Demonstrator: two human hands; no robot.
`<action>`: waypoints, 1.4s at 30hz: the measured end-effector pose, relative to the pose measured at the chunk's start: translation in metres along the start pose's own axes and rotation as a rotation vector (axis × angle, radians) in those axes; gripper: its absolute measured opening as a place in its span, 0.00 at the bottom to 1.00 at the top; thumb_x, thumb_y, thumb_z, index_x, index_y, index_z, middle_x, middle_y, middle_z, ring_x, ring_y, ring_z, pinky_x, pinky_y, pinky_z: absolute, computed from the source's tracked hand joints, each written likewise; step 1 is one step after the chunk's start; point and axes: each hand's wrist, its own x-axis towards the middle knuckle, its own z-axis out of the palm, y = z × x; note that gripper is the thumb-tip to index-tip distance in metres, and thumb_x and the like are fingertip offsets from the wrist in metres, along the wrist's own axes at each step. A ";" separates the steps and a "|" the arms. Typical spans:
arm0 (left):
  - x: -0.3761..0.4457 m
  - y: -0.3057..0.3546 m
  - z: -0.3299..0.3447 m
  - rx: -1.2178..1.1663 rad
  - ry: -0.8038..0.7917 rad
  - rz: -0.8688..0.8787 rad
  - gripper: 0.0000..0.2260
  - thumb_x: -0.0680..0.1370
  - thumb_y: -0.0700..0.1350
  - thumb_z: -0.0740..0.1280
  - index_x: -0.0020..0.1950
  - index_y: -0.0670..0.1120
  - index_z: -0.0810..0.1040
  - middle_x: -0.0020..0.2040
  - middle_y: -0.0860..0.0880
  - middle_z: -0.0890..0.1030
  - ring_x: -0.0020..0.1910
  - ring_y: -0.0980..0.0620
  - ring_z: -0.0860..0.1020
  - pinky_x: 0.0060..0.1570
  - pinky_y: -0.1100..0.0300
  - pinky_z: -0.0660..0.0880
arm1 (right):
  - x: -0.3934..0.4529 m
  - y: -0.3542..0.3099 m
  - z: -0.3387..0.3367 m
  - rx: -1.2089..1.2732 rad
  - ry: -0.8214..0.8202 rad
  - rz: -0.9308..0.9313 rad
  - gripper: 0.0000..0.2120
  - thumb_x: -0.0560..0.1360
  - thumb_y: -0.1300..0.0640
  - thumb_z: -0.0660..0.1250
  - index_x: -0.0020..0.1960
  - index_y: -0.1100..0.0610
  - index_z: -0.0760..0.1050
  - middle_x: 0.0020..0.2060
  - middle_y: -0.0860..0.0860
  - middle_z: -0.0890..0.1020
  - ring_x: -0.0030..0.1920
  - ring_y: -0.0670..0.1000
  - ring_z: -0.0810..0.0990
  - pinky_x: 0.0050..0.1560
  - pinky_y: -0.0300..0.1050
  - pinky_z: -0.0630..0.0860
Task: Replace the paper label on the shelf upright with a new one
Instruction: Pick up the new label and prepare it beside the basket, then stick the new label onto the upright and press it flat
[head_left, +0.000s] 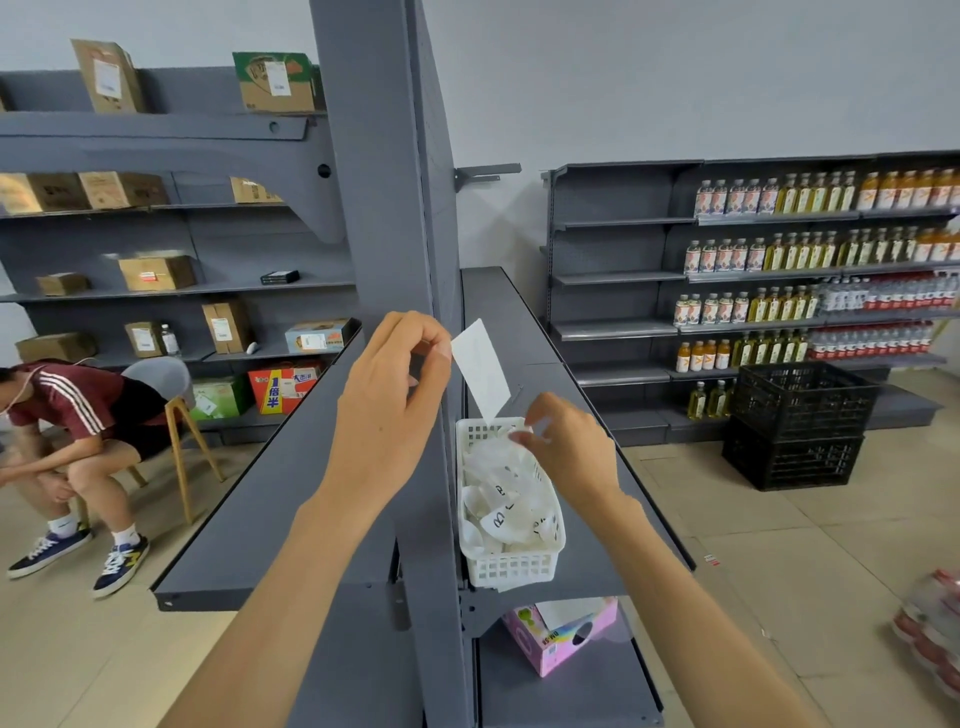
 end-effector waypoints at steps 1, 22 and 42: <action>0.001 0.000 -0.001 -0.012 0.008 -0.009 0.06 0.82 0.40 0.61 0.48 0.45 0.76 0.50 0.51 0.79 0.46 0.65 0.74 0.41 0.74 0.68 | -0.003 -0.009 -0.006 0.151 0.097 0.001 0.11 0.80 0.44 0.66 0.51 0.52 0.74 0.41 0.40 0.80 0.40 0.46 0.80 0.40 0.46 0.76; 0.017 0.011 -0.007 -0.246 -0.032 -0.022 0.06 0.82 0.46 0.63 0.54 0.51 0.80 0.51 0.59 0.80 0.53 0.60 0.79 0.44 0.68 0.73 | -0.026 -0.079 -0.072 1.087 -0.134 -0.066 0.17 0.83 0.70 0.56 0.64 0.55 0.75 0.52 0.51 0.88 0.49 0.53 0.89 0.51 0.47 0.83; 0.056 0.023 -0.031 -0.373 0.037 0.014 0.06 0.79 0.43 0.68 0.44 0.53 0.78 0.41 0.54 0.84 0.40 0.56 0.83 0.35 0.65 0.78 | -0.002 -0.112 -0.113 1.189 -0.313 -0.235 0.18 0.83 0.68 0.54 0.65 0.53 0.73 0.52 0.49 0.87 0.54 0.54 0.87 0.53 0.44 0.83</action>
